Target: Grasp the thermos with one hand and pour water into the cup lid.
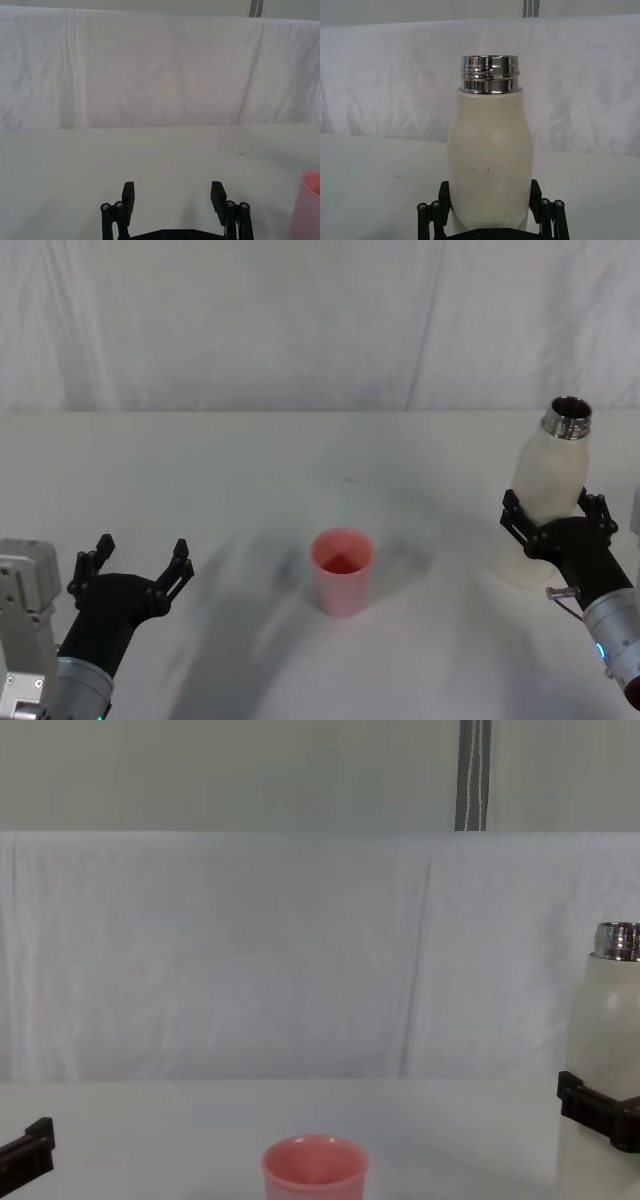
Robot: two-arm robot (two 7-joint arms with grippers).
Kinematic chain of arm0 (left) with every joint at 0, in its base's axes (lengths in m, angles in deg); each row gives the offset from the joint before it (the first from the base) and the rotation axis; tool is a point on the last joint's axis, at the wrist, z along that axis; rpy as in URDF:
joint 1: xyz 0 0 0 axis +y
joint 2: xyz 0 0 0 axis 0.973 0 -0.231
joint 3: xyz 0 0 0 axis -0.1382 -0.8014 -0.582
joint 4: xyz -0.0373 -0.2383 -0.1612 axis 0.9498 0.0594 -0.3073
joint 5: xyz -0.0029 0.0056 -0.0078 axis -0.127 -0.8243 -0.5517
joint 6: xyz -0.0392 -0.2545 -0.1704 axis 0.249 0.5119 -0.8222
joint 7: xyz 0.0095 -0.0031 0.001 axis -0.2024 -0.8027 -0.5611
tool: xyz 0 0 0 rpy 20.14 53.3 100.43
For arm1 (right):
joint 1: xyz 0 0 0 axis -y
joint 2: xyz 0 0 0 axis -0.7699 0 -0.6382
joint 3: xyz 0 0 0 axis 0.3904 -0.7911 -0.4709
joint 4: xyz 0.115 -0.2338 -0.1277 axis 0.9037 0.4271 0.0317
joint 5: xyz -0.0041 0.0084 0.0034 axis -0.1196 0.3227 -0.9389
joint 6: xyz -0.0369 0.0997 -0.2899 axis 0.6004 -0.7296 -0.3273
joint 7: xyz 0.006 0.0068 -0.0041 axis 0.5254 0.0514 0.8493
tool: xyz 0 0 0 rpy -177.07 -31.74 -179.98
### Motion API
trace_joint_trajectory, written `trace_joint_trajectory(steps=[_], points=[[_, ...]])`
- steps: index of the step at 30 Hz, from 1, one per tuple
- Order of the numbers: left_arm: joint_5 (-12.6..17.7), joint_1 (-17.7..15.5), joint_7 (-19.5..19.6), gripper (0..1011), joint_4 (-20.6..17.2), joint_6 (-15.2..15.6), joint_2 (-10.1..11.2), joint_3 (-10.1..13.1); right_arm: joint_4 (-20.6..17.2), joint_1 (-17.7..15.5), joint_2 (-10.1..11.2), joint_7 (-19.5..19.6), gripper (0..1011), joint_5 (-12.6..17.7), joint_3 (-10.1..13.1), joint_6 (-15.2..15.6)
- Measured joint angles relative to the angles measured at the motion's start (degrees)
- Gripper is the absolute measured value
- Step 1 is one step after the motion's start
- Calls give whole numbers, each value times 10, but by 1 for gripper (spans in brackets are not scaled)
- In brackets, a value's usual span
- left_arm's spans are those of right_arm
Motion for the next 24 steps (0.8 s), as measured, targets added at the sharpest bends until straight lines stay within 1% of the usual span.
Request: trace_joint_trajectory(steps=[14,24], points=[[0,0,0,1001,0,0,0,0,-1,-1,0,1,950,0,0,0],[0,0,0,1001,0,0,0,0,-37,-17,5,1,950,2,6,4]])
